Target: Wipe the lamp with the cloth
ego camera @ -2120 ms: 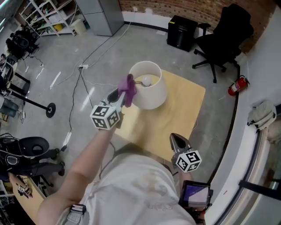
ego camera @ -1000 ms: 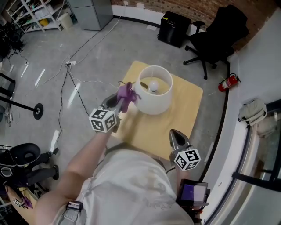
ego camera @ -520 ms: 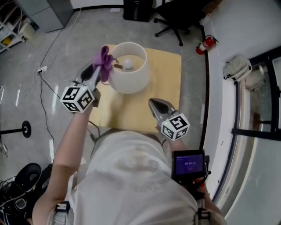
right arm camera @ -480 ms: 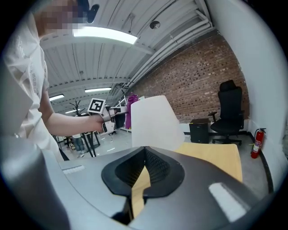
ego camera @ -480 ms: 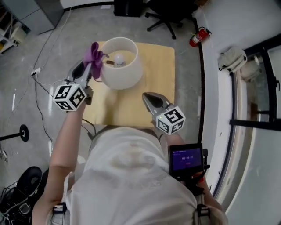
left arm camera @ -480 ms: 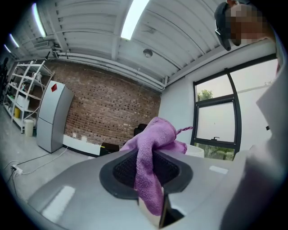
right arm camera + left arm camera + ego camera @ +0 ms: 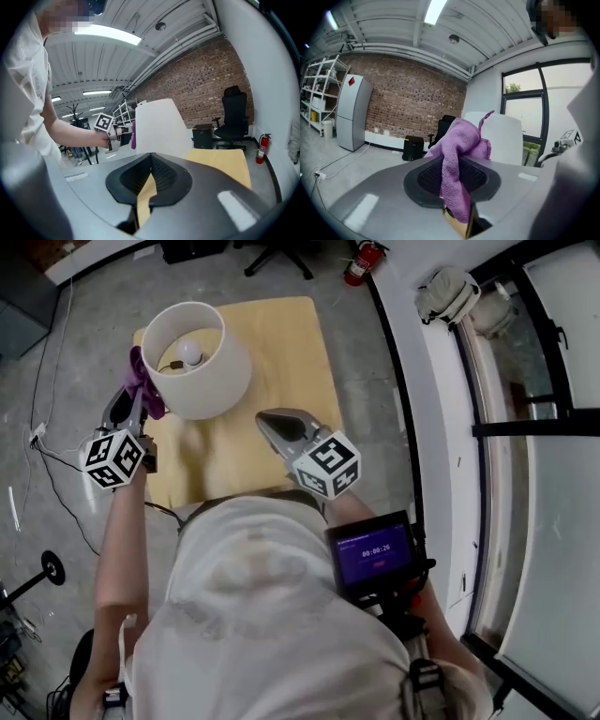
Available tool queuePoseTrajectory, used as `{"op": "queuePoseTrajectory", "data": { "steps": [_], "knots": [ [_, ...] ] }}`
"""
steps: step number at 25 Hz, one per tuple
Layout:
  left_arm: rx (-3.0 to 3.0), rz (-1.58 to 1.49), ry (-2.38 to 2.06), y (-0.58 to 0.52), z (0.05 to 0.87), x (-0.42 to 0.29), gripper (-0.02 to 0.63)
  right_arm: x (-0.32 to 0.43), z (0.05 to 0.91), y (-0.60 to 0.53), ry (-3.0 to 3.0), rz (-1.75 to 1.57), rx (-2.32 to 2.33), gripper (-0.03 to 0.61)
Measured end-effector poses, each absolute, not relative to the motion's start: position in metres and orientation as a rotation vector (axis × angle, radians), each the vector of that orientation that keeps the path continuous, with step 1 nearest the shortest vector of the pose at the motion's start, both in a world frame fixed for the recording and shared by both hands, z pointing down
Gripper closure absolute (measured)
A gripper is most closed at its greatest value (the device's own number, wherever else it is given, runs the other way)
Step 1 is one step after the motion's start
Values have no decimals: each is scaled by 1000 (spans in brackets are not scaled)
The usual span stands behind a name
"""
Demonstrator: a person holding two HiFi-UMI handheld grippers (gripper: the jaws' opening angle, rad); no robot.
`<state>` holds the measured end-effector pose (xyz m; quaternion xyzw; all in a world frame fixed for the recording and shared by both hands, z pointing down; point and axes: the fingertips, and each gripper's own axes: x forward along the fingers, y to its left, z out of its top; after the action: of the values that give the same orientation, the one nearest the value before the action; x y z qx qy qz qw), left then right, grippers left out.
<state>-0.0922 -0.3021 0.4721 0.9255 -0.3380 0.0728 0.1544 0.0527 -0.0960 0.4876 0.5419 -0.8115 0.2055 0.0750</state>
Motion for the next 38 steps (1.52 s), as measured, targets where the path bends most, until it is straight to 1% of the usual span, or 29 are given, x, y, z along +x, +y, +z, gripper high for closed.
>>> {"op": "queuePoseTrajectory", "data": {
  "steps": [6,9,11,14,18,21,28,33,38],
  "knots": [
    [2513,357,-882,-299,531,-92,529,55,493,-91,-2410,622,1642,565],
    [2486,383,-875,-299,542,-89,529,62,493,-82,-2383,635,1664,565],
    [2498,335,-880,-306,525,-96,529,60,490,-81,-2373,634,1684,565],
    [2561,207,-845,-321,473,-104,528,56,491,-85,-2364,633,1707,565],
    [2661,3,-716,-332,399,-93,528,51,497,-89,-2348,648,1729,565],
    [2702,-32,-629,-339,381,-77,528,45,499,-94,-2347,660,1732,565],
    [2658,218,-473,-343,443,-47,529,49,501,-94,-2309,681,1765,565],
    [2655,431,-453,-351,488,-46,529,50,503,-89,-2277,703,1791,565],
    [2595,613,-479,-354,534,-60,529,48,505,-83,-2252,720,1818,565]
  ]
}}
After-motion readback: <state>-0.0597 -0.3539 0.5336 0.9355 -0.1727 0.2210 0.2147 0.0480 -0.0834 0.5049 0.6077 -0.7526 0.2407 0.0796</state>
